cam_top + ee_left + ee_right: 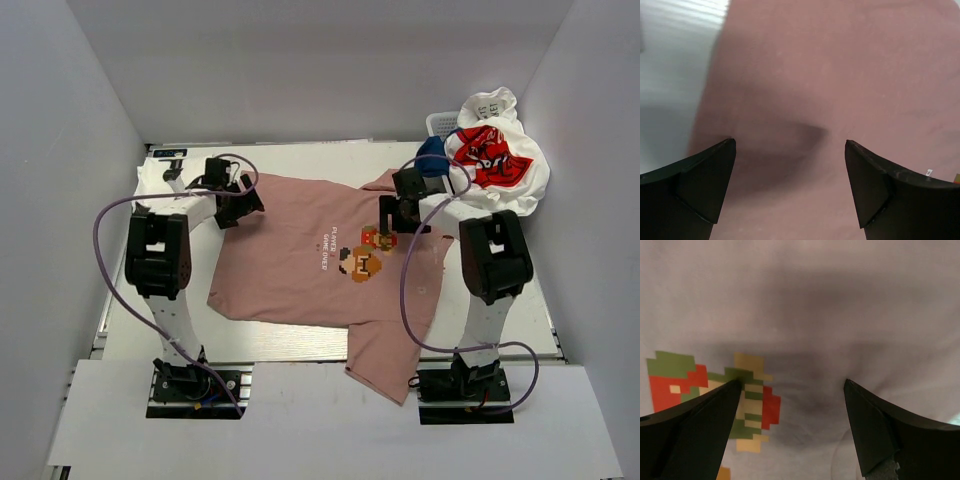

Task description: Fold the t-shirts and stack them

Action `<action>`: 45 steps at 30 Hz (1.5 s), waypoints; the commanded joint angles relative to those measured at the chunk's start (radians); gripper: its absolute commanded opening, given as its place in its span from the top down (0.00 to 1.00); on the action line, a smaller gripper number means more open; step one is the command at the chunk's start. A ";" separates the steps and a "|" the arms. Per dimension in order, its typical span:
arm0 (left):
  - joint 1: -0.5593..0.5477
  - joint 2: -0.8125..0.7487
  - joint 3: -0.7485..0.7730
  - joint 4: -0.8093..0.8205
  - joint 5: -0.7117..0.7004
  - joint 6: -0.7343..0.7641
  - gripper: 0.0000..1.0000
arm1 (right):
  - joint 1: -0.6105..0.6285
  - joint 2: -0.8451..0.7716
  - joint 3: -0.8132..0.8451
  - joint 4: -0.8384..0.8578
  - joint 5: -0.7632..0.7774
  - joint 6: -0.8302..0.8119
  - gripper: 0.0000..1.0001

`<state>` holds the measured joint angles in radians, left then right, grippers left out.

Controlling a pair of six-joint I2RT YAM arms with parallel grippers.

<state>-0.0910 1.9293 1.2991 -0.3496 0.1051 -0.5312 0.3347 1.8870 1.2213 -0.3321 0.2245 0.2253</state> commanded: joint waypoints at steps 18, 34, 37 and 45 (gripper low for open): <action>0.088 0.094 0.137 -0.232 -0.305 -0.086 0.00 | 0.023 0.269 0.445 -0.096 -0.135 -0.147 0.10; 0.073 -0.531 -0.173 -0.164 -0.234 -0.015 0.00 | 0.003 -0.343 -0.265 -0.081 0.070 0.217 0.10; 0.073 -0.607 -0.291 -0.141 -0.211 -0.027 0.00 | -0.008 -0.388 -0.327 -0.067 0.047 0.281 0.10; 0.073 -0.676 -0.397 -0.132 -0.189 -0.039 0.00 | -0.006 -0.443 -0.436 -0.025 -0.028 0.283 0.62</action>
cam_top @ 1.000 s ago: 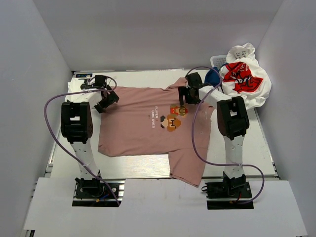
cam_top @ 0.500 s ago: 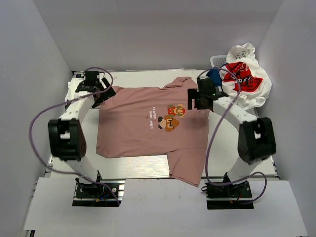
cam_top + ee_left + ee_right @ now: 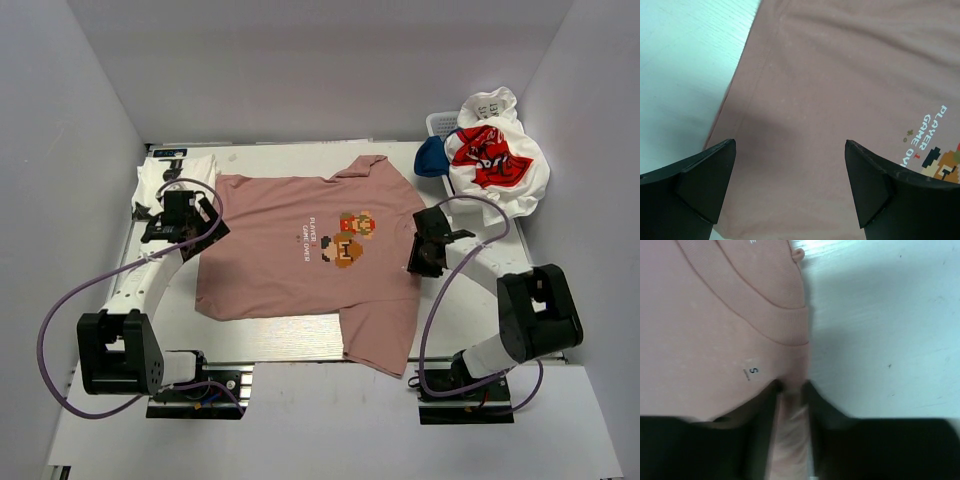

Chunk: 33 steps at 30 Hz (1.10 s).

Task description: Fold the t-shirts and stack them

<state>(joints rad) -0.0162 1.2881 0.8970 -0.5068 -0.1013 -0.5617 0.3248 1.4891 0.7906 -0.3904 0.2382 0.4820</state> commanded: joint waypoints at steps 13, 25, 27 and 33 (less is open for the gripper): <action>-0.002 -0.012 -0.004 0.034 0.029 0.003 0.00 | 0.273 0.051 0.254 -0.110 0.091 0.041 1.00; -0.002 0.082 -0.004 0.044 0.029 0.023 0.00 | 0.457 0.482 0.717 -0.304 0.294 0.104 0.63; -0.002 0.102 -0.004 0.065 0.038 0.023 0.00 | 0.458 0.452 0.693 -0.262 0.283 0.090 0.37; -0.002 0.188 0.005 0.096 0.049 0.032 0.00 | 0.416 0.197 0.460 -0.038 0.153 0.027 0.22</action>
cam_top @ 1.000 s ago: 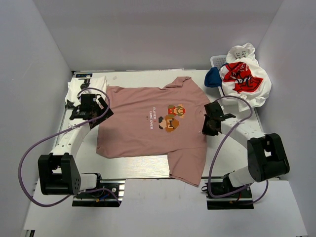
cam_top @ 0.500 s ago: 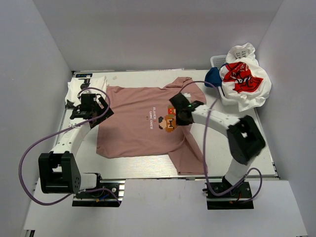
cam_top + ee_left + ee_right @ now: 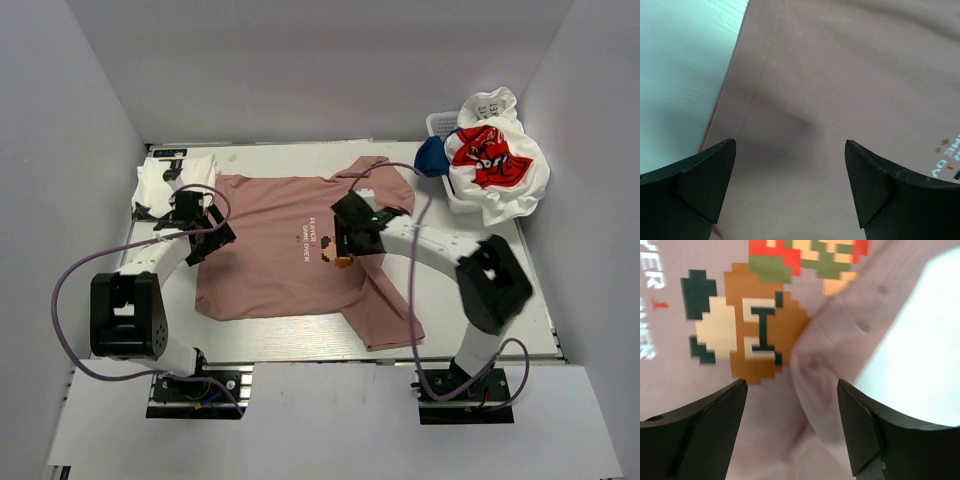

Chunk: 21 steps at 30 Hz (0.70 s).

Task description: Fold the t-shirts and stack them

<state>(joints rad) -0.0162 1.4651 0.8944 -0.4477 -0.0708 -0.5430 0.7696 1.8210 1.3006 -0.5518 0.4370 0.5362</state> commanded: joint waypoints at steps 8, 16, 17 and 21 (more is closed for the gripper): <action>-0.002 0.083 -0.012 0.084 0.037 0.014 0.00 | -0.200 -0.290 -0.294 0.323 -0.282 -0.050 0.26; -0.002 0.141 -0.022 0.093 0.017 0.014 0.00 | -0.299 -0.148 -0.235 0.409 -0.380 -0.087 0.32; -0.002 0.141 -0.022 0.093 0.017 0.014 0.00 | -0.302 -0.135 -0.225 0.406 -0.380 -0.090 0.32; -0.002 0.150 -0.022 0.093 0.017 0.014 0.00 | -0.323 -0.083 -0.192 0.400 -0.396 -0.085 0.34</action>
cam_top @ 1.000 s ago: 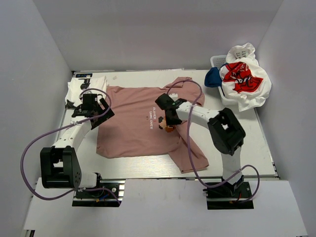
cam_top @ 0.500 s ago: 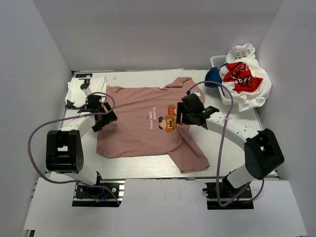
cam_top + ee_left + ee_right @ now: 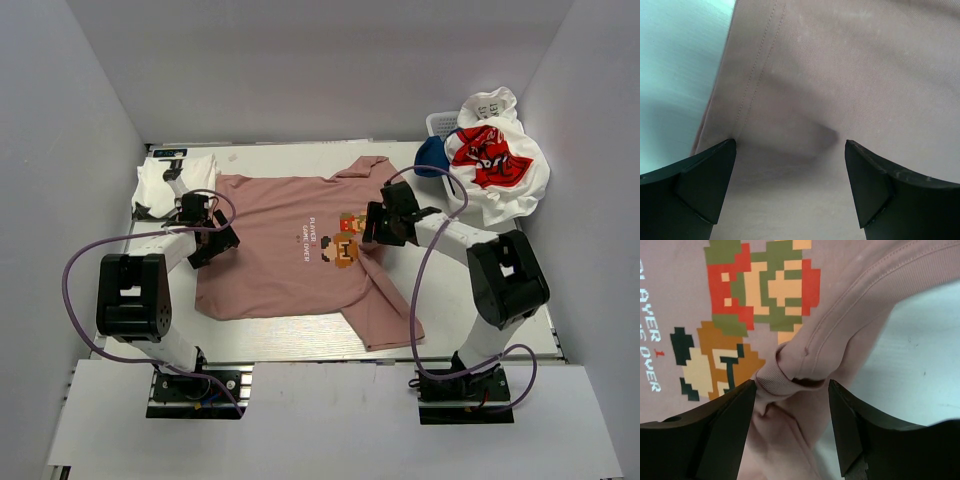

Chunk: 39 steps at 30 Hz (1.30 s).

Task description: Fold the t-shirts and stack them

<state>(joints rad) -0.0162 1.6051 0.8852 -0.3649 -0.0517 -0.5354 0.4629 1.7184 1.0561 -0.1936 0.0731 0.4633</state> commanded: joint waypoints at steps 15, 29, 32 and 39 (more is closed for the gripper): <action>-0.002 0.038 -0.012 0.001 -0.033 -0.003 0.00 | -0.032 0.067 0.082 0.056 -0.113 -0.009 0.72; 0.007 0.076 0.017 -0.037 -0.080 -0.021 0.00 | -0.070 -0.017 0.142 -0.484 0.491 0.083 1.00; 0.007 0.085 0.026 -0.046 -0.089 -0.021 0.00 | -0.099 0.026 0.174 -0.581 0.615 0.087 1.00; -0.002 0.085 0.046 -0.055 -0.099 -0.031 0.00 | -0.124 0.171 0.293 -0.809 0.781 0.167 0.48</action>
<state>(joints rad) -0.0181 1.6543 0.9314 -0.3733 -0.1253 -0.5583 0.3462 1.8515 1.2869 -0.8120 0.6834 0.5720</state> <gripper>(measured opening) 0.993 0.427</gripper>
